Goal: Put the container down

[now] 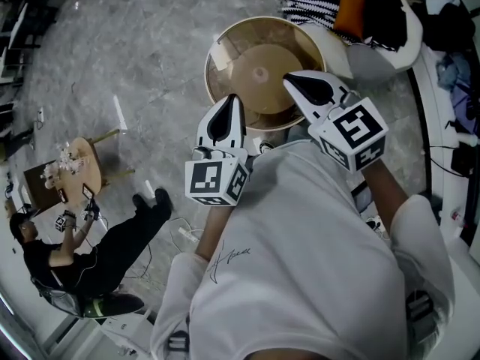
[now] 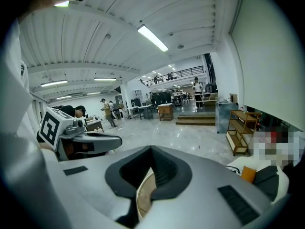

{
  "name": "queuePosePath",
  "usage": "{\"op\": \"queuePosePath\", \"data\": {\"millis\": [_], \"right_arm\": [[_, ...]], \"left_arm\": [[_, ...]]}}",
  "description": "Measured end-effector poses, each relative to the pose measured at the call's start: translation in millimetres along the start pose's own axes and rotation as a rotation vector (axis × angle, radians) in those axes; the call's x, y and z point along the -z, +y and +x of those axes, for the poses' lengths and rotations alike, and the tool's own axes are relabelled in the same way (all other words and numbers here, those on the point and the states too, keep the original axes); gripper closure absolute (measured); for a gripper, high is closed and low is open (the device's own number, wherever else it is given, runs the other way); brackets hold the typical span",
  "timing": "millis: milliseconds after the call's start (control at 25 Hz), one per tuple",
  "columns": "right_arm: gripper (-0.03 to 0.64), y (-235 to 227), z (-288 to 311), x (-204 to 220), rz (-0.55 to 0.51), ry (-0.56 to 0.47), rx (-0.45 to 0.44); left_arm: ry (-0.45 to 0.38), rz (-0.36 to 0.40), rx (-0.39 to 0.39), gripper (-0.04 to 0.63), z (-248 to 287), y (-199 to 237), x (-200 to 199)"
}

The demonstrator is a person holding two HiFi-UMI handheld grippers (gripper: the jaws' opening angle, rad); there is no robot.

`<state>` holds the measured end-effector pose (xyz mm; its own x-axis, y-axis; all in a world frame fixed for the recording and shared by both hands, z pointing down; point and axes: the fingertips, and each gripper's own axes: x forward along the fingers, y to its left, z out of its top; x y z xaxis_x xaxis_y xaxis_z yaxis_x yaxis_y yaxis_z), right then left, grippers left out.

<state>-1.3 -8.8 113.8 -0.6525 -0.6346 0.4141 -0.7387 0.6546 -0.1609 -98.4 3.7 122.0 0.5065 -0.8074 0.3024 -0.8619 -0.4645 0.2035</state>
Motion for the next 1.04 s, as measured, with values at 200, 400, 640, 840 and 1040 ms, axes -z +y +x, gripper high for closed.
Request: {"op": "queuePosePath", "data": {"millis": [200, 400, 640, 840, 1040], "right_arm": [[0.601, 10, -2, -4, -0.019, -0.012, -0.01], [0.601, 23, -3, -2, -0.043, -0.002, -0.033], [0.601, 31, -6, 7, -0.034, 0.016, -0.046], [0.601, 40, -5, 8, -0.01, 0.017, -0.065], [0.601, 43, -11, 18, -0.018, 0.026, -0.051]], "left_arm": [[0.015, 0.021, 0.029, 0.577, -3, -11, 2], [-0.022, 0.007, 0.019, 0.577, -15, -6, -5], [-0.032, -0.015, 0.007, 0.577, -27, -4, -4], [-0.012, -0.02, 0.01, 0.577, -33, -3, 3], [-0.005, -0.03, 0.018, 0.577, -39, -9, 12]]}}
